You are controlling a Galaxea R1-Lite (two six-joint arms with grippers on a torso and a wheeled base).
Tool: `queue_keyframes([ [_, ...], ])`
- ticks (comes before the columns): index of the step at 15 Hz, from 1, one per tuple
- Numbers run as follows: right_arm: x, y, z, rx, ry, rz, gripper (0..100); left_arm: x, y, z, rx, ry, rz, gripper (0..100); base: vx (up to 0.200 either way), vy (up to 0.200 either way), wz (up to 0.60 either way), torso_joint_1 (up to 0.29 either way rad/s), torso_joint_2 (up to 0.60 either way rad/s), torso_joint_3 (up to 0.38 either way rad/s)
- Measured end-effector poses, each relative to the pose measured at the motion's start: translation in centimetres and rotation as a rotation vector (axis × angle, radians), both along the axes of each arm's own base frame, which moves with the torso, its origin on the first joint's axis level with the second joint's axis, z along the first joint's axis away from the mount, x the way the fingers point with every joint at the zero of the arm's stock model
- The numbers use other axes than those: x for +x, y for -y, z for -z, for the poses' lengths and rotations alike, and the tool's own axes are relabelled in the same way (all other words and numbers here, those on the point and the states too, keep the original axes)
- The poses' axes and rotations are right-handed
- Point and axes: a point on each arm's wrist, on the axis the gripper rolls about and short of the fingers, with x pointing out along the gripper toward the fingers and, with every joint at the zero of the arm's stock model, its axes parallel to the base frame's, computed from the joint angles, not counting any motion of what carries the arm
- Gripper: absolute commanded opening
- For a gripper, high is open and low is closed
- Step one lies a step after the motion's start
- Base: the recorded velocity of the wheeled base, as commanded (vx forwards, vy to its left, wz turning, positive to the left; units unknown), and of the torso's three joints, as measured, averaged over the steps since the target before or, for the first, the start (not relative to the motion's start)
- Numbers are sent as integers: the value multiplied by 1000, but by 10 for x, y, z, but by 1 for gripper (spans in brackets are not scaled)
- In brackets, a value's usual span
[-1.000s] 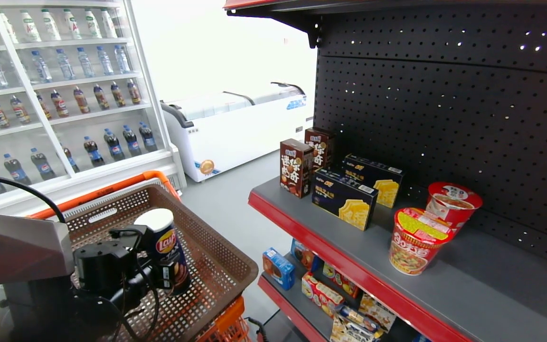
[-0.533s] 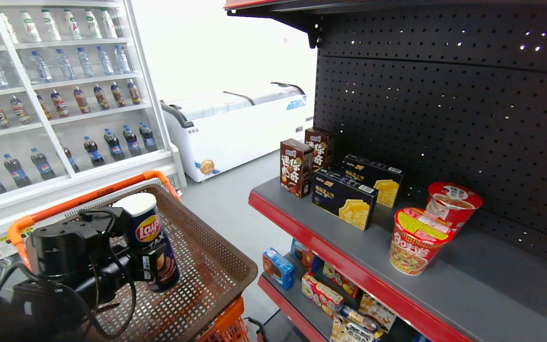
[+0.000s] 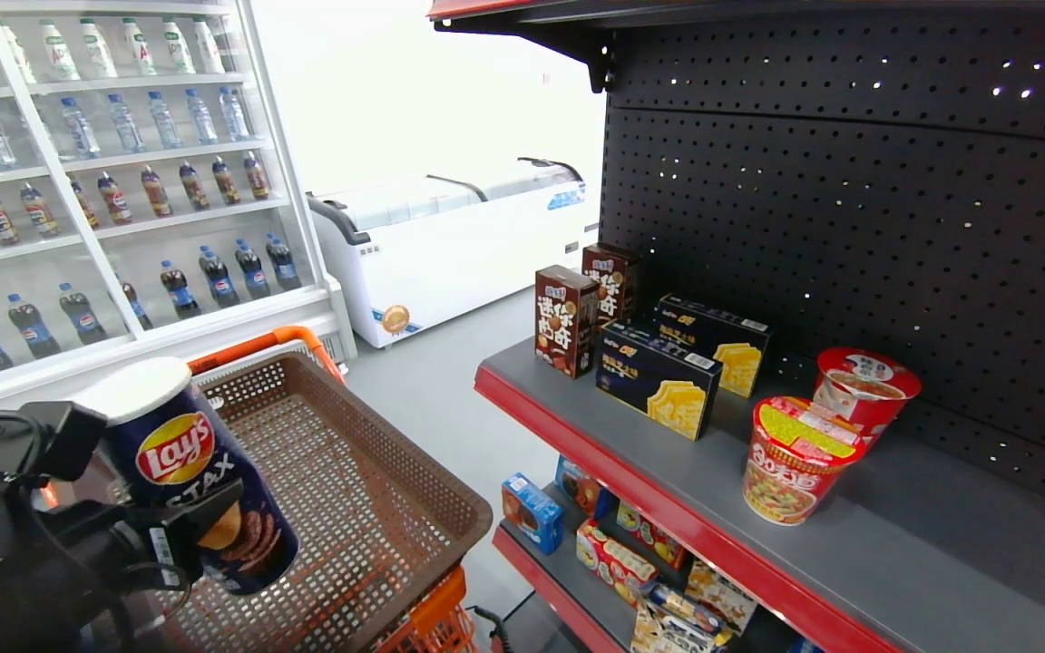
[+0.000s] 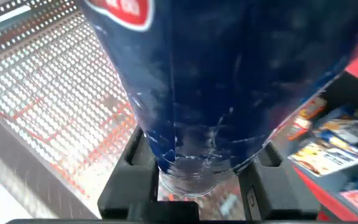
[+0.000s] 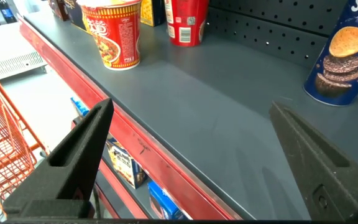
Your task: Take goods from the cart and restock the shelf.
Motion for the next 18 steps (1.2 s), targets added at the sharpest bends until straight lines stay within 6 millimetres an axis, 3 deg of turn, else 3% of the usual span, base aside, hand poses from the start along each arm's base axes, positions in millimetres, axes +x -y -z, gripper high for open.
queue_keyframes([
  [3,0,0,0,1,0,0,100,-29,-2,2,-11,34,6,0,0,0,0,0,0,0],
  [12,0,0,0,0,0,0,100,-73,-5,11,-20,88,16,0,0,0,0,0,0,0],
  [18,0,0,0,0,0,0,100,-117,-8,21,-35,100,63,0,0,0,0,0,0,0],
])
